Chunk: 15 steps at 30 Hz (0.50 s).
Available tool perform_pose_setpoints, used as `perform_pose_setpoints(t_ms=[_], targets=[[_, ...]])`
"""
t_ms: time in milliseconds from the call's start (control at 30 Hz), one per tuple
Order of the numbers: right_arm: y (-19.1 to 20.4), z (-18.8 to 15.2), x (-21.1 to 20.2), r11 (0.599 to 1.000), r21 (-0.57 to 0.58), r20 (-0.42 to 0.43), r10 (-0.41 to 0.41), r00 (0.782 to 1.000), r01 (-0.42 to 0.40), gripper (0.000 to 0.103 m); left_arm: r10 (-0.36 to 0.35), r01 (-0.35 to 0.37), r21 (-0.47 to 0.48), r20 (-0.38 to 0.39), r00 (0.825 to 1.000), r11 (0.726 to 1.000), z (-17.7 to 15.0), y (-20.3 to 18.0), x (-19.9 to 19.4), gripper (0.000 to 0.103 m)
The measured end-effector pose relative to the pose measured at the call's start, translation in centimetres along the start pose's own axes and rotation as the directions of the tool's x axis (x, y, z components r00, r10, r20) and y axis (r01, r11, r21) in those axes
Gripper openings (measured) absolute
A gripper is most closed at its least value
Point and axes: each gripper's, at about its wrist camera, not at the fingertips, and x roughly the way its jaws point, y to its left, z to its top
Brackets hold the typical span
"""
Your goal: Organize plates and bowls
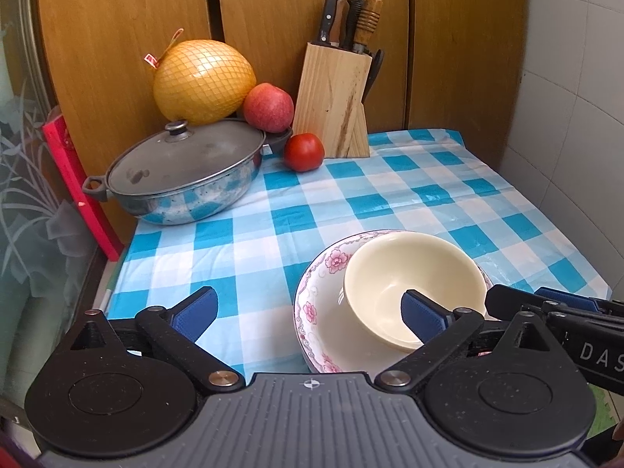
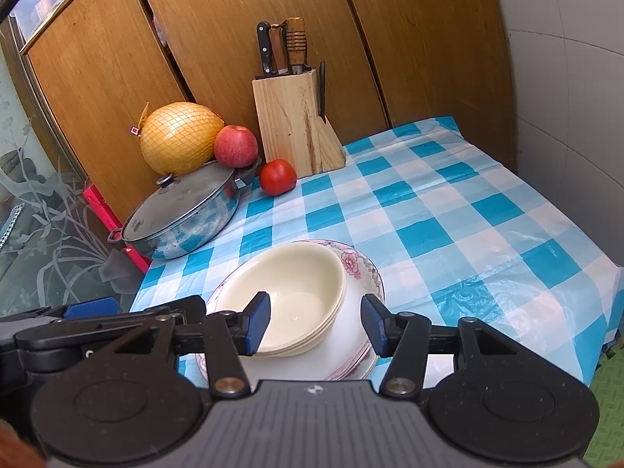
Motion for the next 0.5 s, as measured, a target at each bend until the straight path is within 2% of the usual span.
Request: perform_pose_setpoints(t_ms=[500], targets=[[0.00, 0.07, -0.34, 1.000, -0.011, 0.029, -0.027, 0.999, 0.027, 0.051, -0.010, 0.009, -0.036, -0.009, 1.000, 0.999, 0.10, 0.57, 0.09, 0.103]])
